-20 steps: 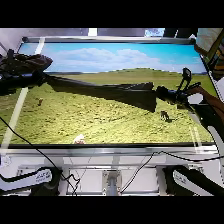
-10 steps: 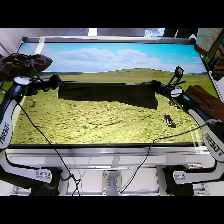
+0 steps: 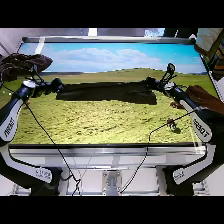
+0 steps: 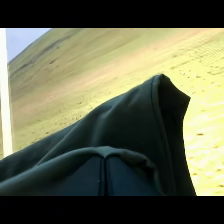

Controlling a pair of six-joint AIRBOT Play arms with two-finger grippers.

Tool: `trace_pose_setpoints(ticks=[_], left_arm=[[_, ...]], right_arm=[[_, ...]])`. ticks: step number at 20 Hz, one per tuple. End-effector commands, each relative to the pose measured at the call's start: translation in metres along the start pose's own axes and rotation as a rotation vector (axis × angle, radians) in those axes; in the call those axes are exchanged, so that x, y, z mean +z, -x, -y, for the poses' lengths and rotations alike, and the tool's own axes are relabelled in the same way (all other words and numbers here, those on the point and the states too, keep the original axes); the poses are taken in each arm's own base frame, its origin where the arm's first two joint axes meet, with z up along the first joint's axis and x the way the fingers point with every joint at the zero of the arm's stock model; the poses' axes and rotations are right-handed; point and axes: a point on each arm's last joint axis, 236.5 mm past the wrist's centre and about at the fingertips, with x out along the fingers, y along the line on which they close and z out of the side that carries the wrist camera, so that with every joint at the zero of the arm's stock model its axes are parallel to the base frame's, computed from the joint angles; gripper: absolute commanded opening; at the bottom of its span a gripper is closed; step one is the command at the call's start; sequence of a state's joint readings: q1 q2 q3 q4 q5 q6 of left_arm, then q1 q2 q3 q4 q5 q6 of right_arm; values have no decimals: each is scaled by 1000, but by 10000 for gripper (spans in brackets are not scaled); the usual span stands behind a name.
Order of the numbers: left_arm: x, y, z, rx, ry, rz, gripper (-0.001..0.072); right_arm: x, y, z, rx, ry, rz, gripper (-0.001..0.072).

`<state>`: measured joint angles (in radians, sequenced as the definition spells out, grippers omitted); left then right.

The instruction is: Fold the shirts.

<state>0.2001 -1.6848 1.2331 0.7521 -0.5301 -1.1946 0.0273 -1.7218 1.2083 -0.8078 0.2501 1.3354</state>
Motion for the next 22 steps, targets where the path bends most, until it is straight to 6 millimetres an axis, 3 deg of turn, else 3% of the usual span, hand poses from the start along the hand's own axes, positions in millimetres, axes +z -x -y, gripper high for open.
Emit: trace_pose_setpoints(ticks=[1,2,3,5,7,10,11,13,14,15,16,19,20,22], left_arm=[[8,-2,-4,15,-18,30,418],[9,-1,-2,11,-24,31,419],[12,0,2,3,-28,31,418],[22,7,17,-31,-46,28,418],[44,24,44,-83,-115,50,418],[82,72,108,-198,-321,88,418],[91,92,133,-239,-377,99,418],[101,122,180,-307,-462,130,434],[101,131,200,-336,-497,139,527],[98,136,219,-363,-527,143,575],[92,137,234,-382,-549,142,575],[65,120,253,-383,-608,89,574],[55,112,257,-386,-614,67,574],[35,90,262,-399,-588,9,575]], right_arm=[[-6,-3,-2,7,-2,-29,113],[-6,-2,-3,10,-1,-31,206],[-5,0,-5,13,1,-28,245],[8,10,-13,27,16,-1,249],[37,29,-26,47,103,60,250],[114,93,-48,35,351,243,266],[141,121,-51,16,400,311,338],[179,176,-46,-17,430,397,345],[186,196,-36,-32,422,398,360],[185,211,-17,-54,398,355,387],[175,216,9,-77,358,278,387],[117,211,95,-128,189,-10,442],[99,205,111,-110,115,-72,462],[66,181,124,-37,-8,-179,505]])
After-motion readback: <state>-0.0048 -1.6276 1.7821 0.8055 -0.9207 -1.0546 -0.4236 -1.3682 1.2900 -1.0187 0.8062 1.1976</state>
